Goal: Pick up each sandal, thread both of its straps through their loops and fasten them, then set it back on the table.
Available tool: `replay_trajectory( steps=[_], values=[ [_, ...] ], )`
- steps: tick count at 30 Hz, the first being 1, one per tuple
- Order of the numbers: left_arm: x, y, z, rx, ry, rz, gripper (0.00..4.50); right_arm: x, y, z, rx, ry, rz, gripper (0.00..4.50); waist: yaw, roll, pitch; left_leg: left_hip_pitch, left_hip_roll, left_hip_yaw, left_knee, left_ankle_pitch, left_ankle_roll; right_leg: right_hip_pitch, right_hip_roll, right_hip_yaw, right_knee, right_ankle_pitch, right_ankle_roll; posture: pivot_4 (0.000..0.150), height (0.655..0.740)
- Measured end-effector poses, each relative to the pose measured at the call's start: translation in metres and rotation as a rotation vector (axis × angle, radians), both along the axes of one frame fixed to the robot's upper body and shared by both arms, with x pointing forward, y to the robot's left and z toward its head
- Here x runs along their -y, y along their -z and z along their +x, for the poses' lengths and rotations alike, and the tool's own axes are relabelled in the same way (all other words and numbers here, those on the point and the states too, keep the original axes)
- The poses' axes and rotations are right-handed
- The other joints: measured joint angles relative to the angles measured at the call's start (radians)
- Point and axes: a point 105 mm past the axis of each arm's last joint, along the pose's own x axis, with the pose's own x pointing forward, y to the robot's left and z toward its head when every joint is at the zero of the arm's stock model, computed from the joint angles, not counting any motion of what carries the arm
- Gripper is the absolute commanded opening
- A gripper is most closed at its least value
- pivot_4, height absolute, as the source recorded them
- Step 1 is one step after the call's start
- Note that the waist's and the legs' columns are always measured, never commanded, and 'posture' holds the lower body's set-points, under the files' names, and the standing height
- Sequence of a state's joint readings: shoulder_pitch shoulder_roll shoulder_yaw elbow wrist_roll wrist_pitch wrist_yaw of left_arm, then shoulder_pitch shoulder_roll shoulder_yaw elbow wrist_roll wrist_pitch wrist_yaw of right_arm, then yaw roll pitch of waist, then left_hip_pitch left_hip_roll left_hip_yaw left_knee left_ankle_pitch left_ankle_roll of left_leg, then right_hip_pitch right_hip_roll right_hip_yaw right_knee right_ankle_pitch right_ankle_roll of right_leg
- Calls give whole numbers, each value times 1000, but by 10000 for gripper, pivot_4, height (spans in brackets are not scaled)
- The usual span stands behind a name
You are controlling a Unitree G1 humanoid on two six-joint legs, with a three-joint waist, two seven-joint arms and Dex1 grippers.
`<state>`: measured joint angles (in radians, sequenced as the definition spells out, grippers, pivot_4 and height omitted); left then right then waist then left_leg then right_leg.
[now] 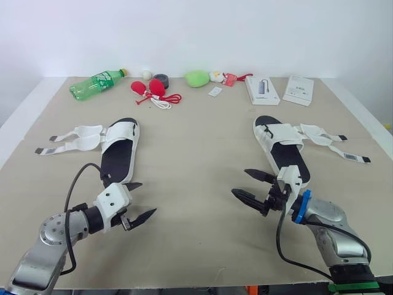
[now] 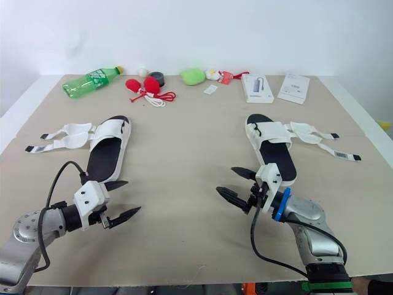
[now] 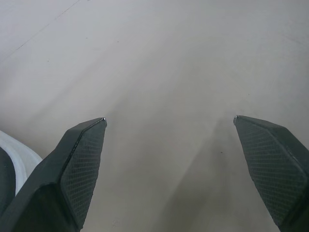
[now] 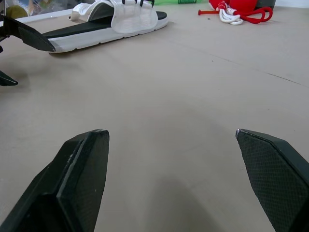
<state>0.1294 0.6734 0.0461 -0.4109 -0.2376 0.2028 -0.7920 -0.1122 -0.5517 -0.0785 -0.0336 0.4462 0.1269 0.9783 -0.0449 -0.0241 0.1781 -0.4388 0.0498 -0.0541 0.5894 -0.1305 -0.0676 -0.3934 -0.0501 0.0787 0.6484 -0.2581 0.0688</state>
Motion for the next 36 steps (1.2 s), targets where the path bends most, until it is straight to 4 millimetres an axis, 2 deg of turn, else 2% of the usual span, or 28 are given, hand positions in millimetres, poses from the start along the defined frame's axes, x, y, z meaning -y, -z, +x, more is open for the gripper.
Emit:
replay_trajectory(
  steps=[9,17,21,23,25,27,28,30,36],
  values=[
    [-13,-3,1,-8,27,27,43696,7,-5,-1,10,7,0,45000,0,0,0,0,0,0,0,0,0,0,0,0,0,0,0,1500,7400],
    [-15,-6,7,12,29,33,43696,6,-7,0,5,21,10,45000,0,0,0,0,0,0,0,0,0,0,0,0,0,0,0,1500,7400],
    [-12,-8,11,14,29,40,43696,11,-12,5,18,91,47,45000,0,0,0,0,0,0,0,0,0,0,0,0,0,0,0,1500,7400],
    [-4,-7,13,2,49,43,43696,16,-19,11,29,164,90,45000,0,0,0,0,0,0,0,0,0,0,0,0,0,0,0,1500,7400],
    [15,-13,12,6,116,21,43696,22,-30,21,37,244,132,45000,0,0,0,0,0,0,0,0,0,0,0,0,0,1,1,1500,7400],
    [35,-23,6,22,210,-21,43696,28,-41,29,49,305,146,45000,0,0,0,0,0,0,1,0,0,1,0,0,0,1,1,1500,7400],
    [52,-31,-2,26,318,-46,43696,35,-51,38,58,380,155,45000,0,0,0,0,0,0,1,0,0,0,1,0,0,1,1,1500,7400],
    [61,-36,-6,23,384,-55,43696,43,-57,45,61,454,157,45000,0,0,0,0,0,-1,1,0,0,1,2,0,0,1,1,1500,7400],
    [77,-38,-7,23,473,-51,43696,52,-49,51,-10,556,149,45000,0,0,0,-1,0,-1,1,0,1,1,2,2,0,0,2,1500,7400]
  ],
)
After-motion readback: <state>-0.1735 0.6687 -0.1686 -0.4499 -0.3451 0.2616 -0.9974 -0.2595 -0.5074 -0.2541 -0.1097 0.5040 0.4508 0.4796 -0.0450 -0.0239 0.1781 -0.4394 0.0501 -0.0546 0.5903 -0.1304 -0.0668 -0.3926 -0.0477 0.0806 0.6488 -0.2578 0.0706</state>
